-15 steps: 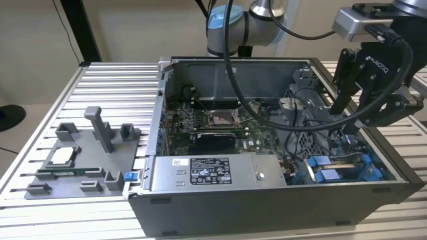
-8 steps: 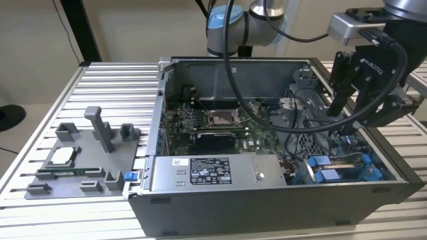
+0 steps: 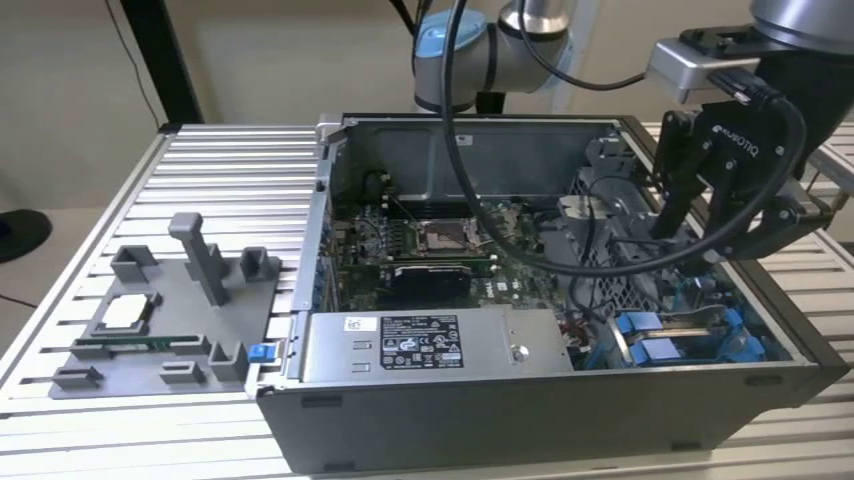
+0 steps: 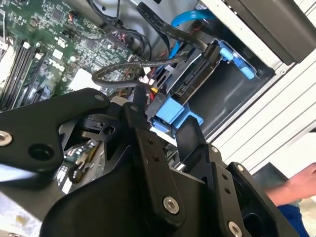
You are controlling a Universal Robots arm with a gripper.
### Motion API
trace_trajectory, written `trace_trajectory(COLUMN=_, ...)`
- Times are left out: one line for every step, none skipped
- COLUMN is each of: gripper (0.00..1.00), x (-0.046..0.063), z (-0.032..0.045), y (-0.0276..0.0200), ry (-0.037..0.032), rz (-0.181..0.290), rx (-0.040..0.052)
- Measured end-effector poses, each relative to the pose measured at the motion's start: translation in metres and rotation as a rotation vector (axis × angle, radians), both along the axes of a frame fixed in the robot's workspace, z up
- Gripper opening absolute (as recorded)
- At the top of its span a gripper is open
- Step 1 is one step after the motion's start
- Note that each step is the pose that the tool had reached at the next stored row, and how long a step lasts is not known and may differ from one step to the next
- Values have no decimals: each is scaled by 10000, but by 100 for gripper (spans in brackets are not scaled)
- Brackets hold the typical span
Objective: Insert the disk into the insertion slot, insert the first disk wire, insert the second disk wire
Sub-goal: 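Insert the first disk wire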
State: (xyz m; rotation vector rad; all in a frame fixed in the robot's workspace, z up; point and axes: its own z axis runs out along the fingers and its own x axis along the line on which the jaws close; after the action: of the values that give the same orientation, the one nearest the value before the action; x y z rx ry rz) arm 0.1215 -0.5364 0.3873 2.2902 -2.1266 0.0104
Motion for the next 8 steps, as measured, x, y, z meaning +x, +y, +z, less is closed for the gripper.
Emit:
trace_trajectory(gripper=100, x=-1, z=-4, y=5, ry=-65, rz=49, rx=-16)
trace_trajectory(gripper=100, x=-4, z=-8, y=10, ry=-121, rz=91, rx=-35)
trace_trajectory(gripper=100, x=-14, z=-13, y=19, ry=-163, rz=111, rx=-46)
trace_trajectory(gripper=100, x=-29, z=-15, y=34, ry=-196, rz=116, rx=-55)
trace_trajectory(gripper=100, x=-45, z=-18, y=48, ry=-230, rz=116, rx=-58)
trace_trajectory(gripper=100, x=-61, z=-21, y=58, ry=-261, rz=116, rx=-59)
trace_trajectory(gripper=100, x=-74, z=-23, y=66, ry=-295, rz=115, rx=-60)
trace_trajectory(gripper=100, x=-84, z=-26, y=69, ry=-337, rz=116, rx=-62)
